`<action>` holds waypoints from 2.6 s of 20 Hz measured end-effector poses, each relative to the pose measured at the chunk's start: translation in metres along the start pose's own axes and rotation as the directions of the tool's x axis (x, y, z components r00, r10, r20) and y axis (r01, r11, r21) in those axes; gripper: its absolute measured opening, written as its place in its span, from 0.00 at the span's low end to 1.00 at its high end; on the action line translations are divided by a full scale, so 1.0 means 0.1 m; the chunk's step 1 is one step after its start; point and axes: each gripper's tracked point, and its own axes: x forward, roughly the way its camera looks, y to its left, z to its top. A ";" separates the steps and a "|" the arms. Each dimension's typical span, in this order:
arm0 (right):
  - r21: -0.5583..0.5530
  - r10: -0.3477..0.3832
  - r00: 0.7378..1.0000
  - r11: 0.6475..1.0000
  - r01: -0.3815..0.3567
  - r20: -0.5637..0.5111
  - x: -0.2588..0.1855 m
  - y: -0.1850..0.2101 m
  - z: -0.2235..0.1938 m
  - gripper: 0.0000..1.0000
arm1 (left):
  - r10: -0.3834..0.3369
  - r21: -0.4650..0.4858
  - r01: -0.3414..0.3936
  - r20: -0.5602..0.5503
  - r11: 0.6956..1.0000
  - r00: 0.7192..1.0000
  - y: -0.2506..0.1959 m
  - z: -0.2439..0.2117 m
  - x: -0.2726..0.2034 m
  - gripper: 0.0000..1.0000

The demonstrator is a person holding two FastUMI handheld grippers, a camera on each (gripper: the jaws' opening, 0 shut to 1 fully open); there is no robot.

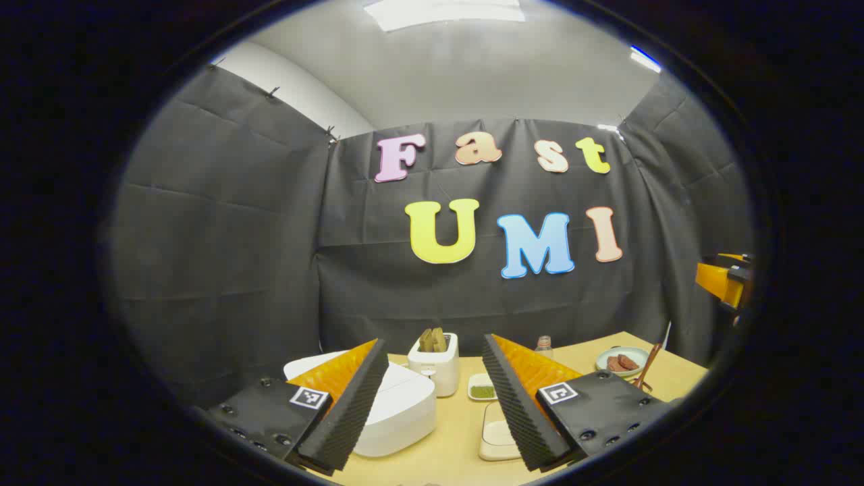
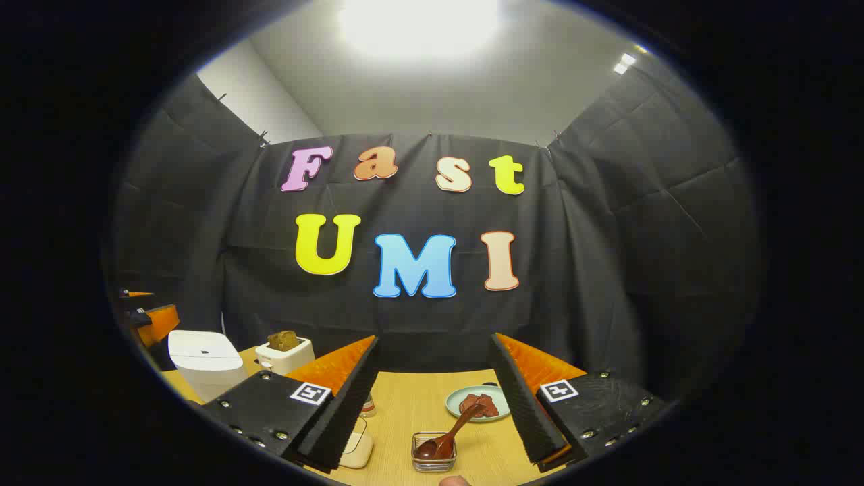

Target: Close the left gripper, press the button to open the rice cooker; take a wooden spoon from the chopstick holder with the right hand, scoop a spoonful of rice and pour it into the rice cooker, then put the wooden spoon back into the chopstick holder.

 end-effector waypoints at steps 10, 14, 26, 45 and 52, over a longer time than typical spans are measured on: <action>-0.012 -0.010 1.000 1.000 0.010 -0.006 -0.01 -0.06 0.00 0.97 | 0.014 -0.010 -0.014 -0.007 1.000 1.000 0.04 -0.03 0.03 0.97; -0.006 -0.015 1.000 1.000 0.015 -0.010 -0.01 -0.08 -0.01 0.97 | 0.018 -0.011 -0.018 -0.004 1.000 1.000 0.04 0.01 0.06 0.97; -0.014 0.000 1.000 1.000 0.000 -0.021 0.03 -0.05 -0.05 0.97 | 0.016 -0.004 -0.016 0.012 1.000 1.000 0.07 0.04 0.08 0.96; -0.034 0.008 0.999 0.999 -0.009 -0.044 0.07 0.16 -0.17 0.96 | 0.042 -0.042 -0.042 0.000 0.998 0.999 0.58 -0.03 0.44 0.09; -0.052 -0.048 0.997 0.998 0.044 -0.065 -0.02 0.13 -0.22 0.97 | 0.040 -0.078 -0.044 -0.061 0.996 0.997 0.96 -0.29 0.87 0.09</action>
